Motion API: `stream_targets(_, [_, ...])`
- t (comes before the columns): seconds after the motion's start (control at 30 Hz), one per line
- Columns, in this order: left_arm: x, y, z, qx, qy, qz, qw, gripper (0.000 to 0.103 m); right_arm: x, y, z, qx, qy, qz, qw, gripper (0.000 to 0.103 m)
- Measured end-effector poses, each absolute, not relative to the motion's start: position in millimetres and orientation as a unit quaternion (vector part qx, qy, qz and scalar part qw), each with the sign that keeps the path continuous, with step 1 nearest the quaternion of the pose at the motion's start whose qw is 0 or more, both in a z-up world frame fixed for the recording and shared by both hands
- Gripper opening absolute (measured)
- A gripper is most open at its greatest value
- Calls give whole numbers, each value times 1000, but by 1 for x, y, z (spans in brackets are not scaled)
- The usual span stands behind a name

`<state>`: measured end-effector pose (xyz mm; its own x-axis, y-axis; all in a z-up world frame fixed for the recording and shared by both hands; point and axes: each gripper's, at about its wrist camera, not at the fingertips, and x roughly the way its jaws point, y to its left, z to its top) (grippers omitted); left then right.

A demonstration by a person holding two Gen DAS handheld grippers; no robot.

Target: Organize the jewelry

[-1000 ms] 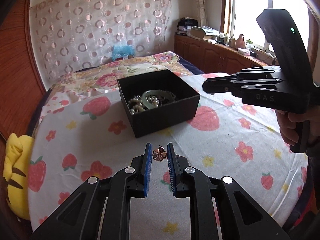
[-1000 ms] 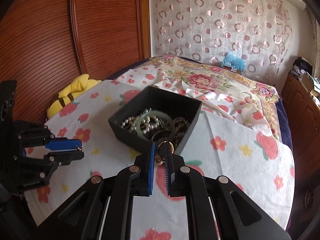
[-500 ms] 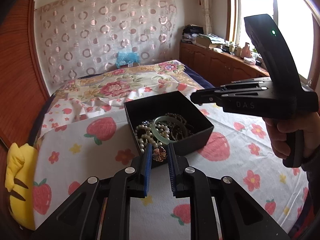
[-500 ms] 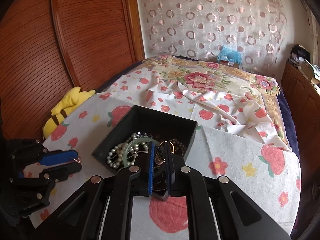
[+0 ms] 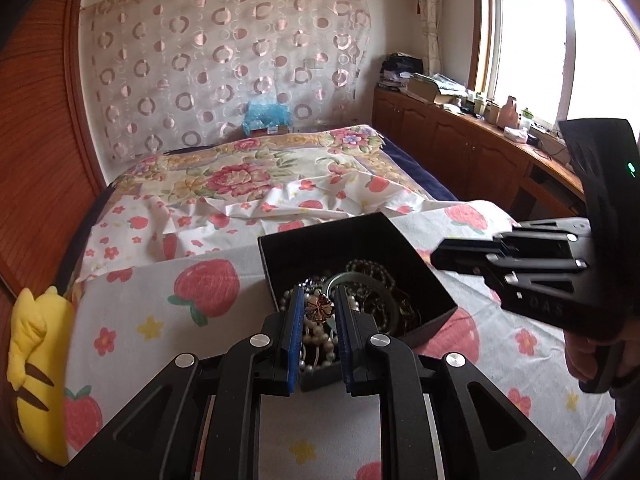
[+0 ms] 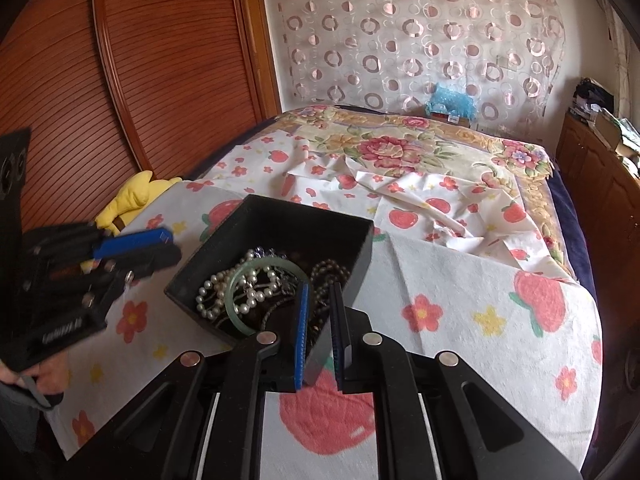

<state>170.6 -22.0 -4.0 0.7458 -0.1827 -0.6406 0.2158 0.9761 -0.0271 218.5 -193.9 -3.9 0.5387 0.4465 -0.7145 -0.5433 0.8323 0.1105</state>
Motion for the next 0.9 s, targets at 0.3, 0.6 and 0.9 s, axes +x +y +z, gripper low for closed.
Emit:
stream_targets(0.3, [181,-38,1,23,334,-104,936,15,195,-218,-1,-53,371,272,886,12])
stream_targets(0.6, [173,-40,3,18,325,-92,941,60,175,-228,1,-33,352,265,897,12])
stream_targets(0.9, [134,-23,3,9,307,-64,949,88,149,-230,9,-18,323,249,913,36])
